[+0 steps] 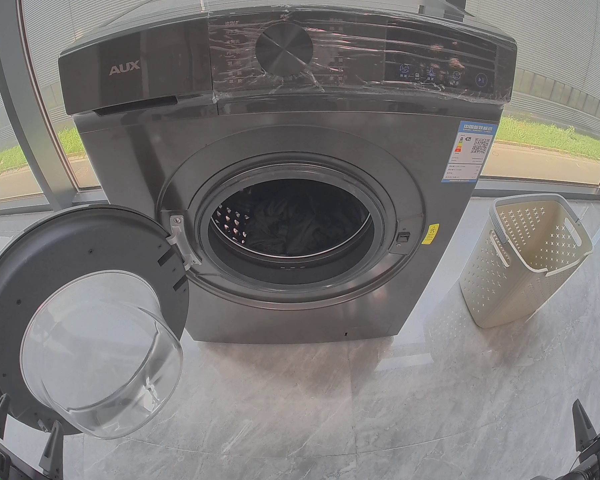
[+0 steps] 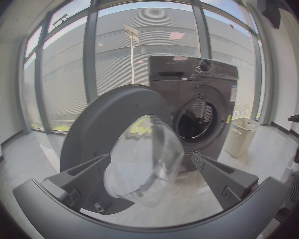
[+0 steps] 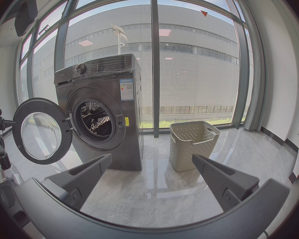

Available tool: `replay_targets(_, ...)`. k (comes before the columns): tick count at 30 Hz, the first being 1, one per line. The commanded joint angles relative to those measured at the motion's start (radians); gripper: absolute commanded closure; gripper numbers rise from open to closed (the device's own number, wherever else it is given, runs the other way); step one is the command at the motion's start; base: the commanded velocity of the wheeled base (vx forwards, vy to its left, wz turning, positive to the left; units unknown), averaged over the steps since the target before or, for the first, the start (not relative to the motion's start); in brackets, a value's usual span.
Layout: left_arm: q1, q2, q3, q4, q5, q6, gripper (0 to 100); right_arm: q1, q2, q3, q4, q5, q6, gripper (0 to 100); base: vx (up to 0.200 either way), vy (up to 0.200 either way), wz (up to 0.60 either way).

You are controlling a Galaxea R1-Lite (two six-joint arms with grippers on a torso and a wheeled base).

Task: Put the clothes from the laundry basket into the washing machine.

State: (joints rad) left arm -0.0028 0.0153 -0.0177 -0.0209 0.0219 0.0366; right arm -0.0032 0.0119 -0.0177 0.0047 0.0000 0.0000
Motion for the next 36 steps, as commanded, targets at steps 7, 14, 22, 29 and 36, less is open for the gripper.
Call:
replay_targets(7, 0.001, -0.012, 0.018, 0.019, -0.013, -0.029, 0, 0.000, -0.012, 0.016, 0.000, 0.002, 0.000, 0, -0.029, 0.000, 0.00)
replay_targets(14, 0.001, -0.012, 0.018, 0.019, -0.013, -0.030, 0, 0.000, -0.012, 0.018, 0.000, 0.002, 0.000, 0, -0.200, 0.000, 0.00)
replay_targets(22, 0.001, -0.012, 0.018, 0.019, -0.014, -0.030, 0, 0.000, -0.012, 0.018, -0.002, 0.002, 0.000, 0, -0.025, 0.000, 0.00)
replay_targets(29, 0.000, -0.011, 0.016, 0.021, -0.013, -0.044, 0, 0.000, -0.012, 0.018, -0.002, 0.002, 0.000, 0, 0.000, 0.171, 0.00)
replay_targets(36, 0.000, -0.011, 0.016, 0.021, -0.013, -0.043, 0, 0.000, -0.012, 0.018, -0.002, 0.002, 0.000, 0, 0.000, 0.200, 0.00)
